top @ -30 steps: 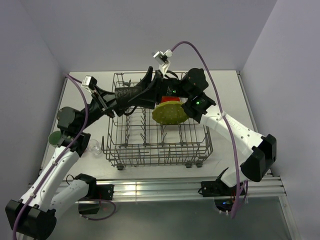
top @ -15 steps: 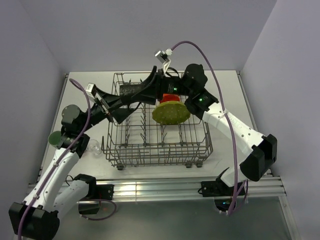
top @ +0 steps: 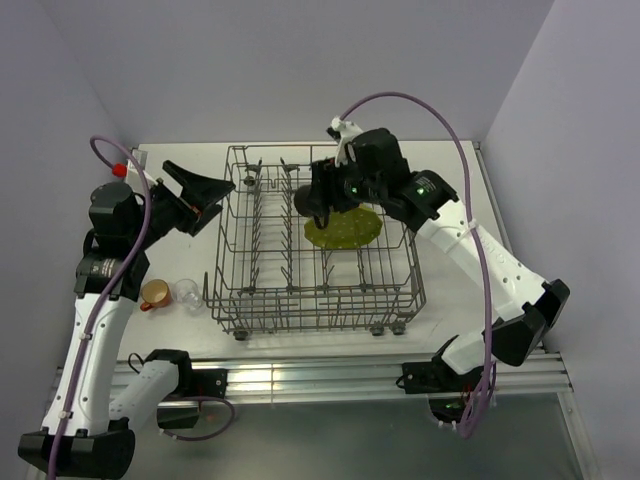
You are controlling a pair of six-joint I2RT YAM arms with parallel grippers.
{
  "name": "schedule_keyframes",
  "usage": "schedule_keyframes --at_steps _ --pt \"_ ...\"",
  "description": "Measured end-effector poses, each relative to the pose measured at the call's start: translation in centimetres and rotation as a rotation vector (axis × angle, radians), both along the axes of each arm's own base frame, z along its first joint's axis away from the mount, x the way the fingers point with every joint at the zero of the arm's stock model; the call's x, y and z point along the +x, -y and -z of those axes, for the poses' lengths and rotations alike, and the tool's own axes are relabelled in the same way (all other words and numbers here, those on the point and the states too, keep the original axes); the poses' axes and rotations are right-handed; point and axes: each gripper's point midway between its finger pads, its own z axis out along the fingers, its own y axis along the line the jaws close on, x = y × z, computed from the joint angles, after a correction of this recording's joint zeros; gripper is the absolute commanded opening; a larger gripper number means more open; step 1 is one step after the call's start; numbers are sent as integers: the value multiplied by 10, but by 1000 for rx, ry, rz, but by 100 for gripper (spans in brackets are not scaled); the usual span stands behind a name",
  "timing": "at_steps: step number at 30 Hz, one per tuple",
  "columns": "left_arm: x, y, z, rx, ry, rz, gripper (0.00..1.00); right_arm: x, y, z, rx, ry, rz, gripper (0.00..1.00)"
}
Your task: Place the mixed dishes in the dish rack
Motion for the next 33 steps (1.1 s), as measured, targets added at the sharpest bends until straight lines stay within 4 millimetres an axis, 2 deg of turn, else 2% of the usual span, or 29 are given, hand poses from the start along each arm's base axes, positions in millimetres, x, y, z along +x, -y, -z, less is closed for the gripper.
schedule_keyframes --at_steps 3,6,9,12,17,19,25,33 --pt "3 -10 6 70 -11 -50 99 -12 25 37 -165 -58 78 0" --pt "5 -16 12 117 -25 -74 99 -24 53 62 -289 -93 144 0" --pt "6 -18 20 143 -43 -83 99 -31 81 78 -381 -107 210 0" --pt "10 -26 30 183 -85 -117 99 -33 96 94 -444 -117 257 0" --pt "18 -55 29 316 -125 -253 99 -40 112 136 -543 -178 292 0" --pt "19 -67 24 365 -122 -304 99 -41 114 145 -563 -195 297 0" --pt "12 -88 29 451 -148 -392 99 -40 113 156 -565 -206 304 0" --pt "9 -93 59 496 -224 -391 99 -39 112 173 -585 -224 301 0"
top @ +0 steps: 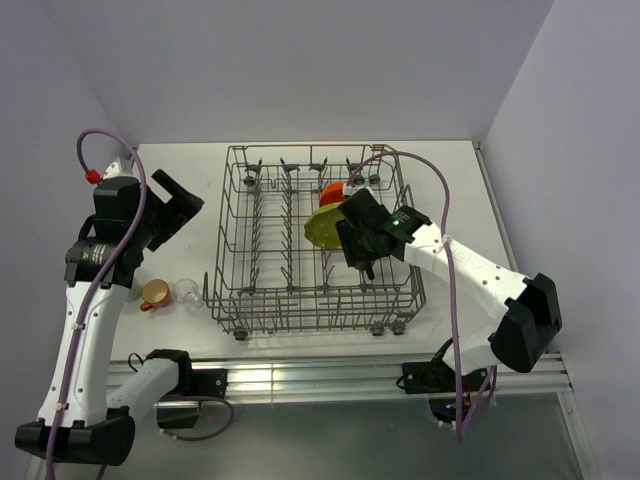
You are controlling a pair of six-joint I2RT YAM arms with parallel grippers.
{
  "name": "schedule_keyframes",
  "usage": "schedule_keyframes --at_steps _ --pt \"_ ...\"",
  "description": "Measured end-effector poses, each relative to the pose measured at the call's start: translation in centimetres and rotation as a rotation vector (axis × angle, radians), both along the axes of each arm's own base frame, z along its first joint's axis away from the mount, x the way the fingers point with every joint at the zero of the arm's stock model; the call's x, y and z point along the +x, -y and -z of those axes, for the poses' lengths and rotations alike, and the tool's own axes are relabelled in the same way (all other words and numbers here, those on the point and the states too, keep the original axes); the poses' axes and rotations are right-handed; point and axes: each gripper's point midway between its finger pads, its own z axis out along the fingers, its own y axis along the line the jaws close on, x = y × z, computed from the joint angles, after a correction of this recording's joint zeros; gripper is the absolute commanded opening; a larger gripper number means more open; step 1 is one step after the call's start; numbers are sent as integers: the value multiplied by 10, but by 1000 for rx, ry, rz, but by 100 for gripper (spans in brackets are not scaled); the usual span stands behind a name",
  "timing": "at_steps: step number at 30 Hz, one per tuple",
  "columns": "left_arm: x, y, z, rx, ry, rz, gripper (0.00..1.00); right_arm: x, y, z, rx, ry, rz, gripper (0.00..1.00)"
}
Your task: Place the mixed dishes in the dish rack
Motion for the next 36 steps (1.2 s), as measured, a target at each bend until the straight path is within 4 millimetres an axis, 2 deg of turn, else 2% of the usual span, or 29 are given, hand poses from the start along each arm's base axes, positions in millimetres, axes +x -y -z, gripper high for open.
schedule_keyframes --at_steps 5,9,12,14,17,21,24,31,36 --pt "-2 -2 10 12 -31 -9 99 4 -3 7 -5 -7 3 0" --pt "-3 -8 16 29 -47 -33 99 7 -6 22 -34 -40 7 0" --pt "-4 -11 26 43 -73 -49 99 8 -6 39 -62 -70 12 10" --pt "-7 -14 34 53 -96 -61 99 10 -7 44 -68 -75 20 21" --pt "-10 -18 45 67 -130 -76 99 10 -8 44 -66 -74 25 32" --pt "-15 -22 62 85 -189 -96 99 10 -8 45 -65 -73 28 58" --pt "-20 -24 76 94 -248 -106 99 10 -8 45 -63 -68 31 69" --pt "-39 -29 118 97 -399 -152 99 7 -6 39 -45 -49 32 73" --pt "-61 -29 157 78 -520 -183 99 7 -7 12 24 20 28 76"
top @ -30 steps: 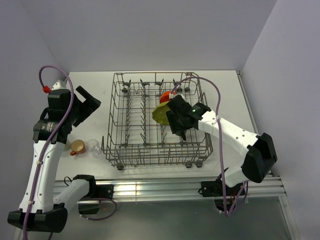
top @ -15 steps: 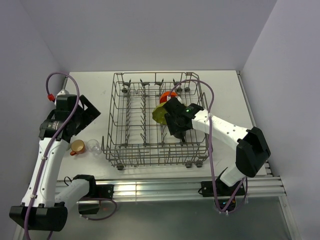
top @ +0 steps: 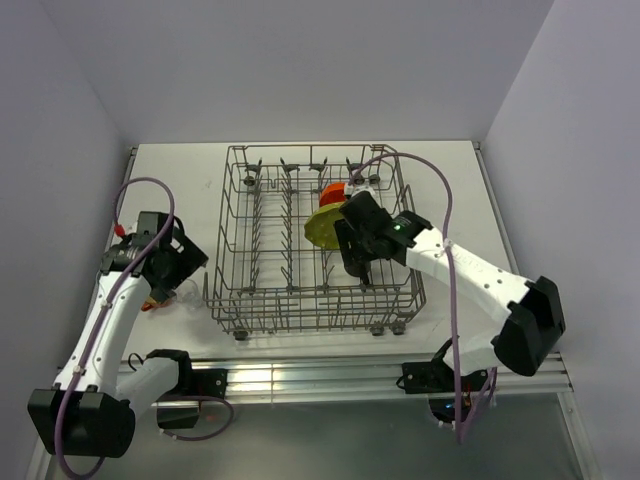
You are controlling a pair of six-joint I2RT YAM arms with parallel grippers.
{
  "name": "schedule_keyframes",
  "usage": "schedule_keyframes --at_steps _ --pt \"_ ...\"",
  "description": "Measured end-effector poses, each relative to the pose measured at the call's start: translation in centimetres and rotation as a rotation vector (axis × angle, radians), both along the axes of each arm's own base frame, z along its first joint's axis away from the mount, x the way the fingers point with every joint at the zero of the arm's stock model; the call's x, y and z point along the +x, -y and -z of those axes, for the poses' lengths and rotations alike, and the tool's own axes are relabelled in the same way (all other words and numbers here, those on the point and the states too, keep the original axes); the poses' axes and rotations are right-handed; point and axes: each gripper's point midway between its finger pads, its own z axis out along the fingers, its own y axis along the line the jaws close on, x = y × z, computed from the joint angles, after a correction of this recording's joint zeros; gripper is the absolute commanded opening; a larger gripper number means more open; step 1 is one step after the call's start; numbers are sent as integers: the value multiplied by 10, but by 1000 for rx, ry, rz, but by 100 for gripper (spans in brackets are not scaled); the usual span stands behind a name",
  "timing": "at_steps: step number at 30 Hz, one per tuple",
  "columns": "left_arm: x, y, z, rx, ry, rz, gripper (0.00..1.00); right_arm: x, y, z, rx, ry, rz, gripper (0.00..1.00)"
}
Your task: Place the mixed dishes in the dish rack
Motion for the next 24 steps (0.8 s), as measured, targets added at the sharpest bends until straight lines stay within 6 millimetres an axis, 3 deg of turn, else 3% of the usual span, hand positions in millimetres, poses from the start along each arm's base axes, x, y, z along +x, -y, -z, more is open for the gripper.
schedule_keyframes --at_steps 6,12,15,21,24 --pt "-9 5 25 -33 -80 -14 94 1 -2 -26 69 76 -8 76" --pt "5 8 35 -49 -100 -11 93 -4 0 -18 66 66 -19 76" --pt "12 9 44 -50 -121 -12 93 -10 1 -23 89 75 -28 75" --pt "18 6 64 -51 -169 -25 91 -23 3 -67 212 172 -50 75" --pt "18 5 73 -59 -188 -29 85 -27 9 -94 258 232 -49 77"
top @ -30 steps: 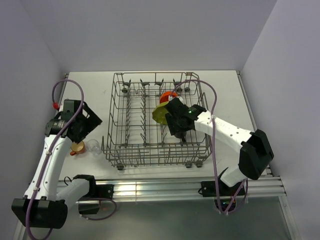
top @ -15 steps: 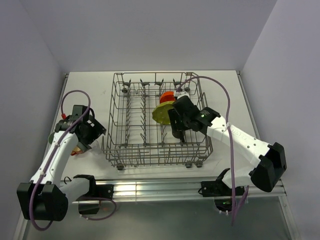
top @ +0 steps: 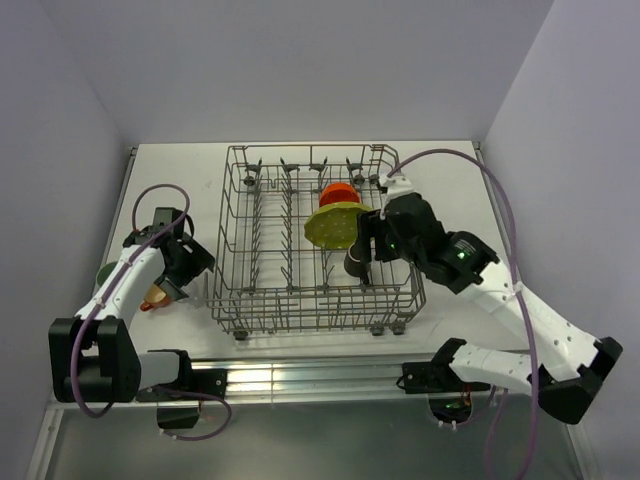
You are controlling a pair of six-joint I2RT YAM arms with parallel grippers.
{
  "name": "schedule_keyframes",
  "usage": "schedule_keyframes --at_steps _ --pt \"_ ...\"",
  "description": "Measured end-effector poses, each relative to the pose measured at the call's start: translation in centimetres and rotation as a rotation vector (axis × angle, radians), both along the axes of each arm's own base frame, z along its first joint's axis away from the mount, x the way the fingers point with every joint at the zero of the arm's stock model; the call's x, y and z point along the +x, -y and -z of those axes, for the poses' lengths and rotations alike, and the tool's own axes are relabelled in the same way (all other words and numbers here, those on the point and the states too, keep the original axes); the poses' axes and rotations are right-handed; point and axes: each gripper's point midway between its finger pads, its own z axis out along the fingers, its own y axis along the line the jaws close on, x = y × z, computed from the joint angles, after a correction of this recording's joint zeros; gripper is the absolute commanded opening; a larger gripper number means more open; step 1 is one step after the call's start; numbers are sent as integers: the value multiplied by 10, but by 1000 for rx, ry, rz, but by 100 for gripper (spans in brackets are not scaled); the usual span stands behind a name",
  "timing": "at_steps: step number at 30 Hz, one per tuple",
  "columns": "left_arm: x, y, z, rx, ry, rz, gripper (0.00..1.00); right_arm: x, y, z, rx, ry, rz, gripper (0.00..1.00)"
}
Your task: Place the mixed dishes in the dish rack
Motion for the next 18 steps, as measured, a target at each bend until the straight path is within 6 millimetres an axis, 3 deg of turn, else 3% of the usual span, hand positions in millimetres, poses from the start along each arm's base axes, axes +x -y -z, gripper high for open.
schedule_keyframes --at_steps 1,3,4,6,9,10,12,18 --pt "0 -1 3 -3 -5 -4 78 -1 2 -11 19 24 3 77" --pt "2 -3 7 -9 -13 -8 68 -2 5 -27 51 66 14 96" --pt "3 -4 9 -12 -18 -5 60 -3 9 -35 68 91 24 100" --pt "5 -4 13 -16 -23 2 52 -7 18 -48 90 137 39 100" --pt "7 -6 18 -22 -33 15 28 -12 28 -64 124 190 59 100" --pt "8 -7 19 -25 -35 15 13 -13 29 -66 126 196 64 100" --pt "7 -7 20 -30 -41 24 1 -14 32 -72 132 206 71 100" --pt "6 -8 13 -47 -21 37 0 -7 26 -81 137 207 74 100"
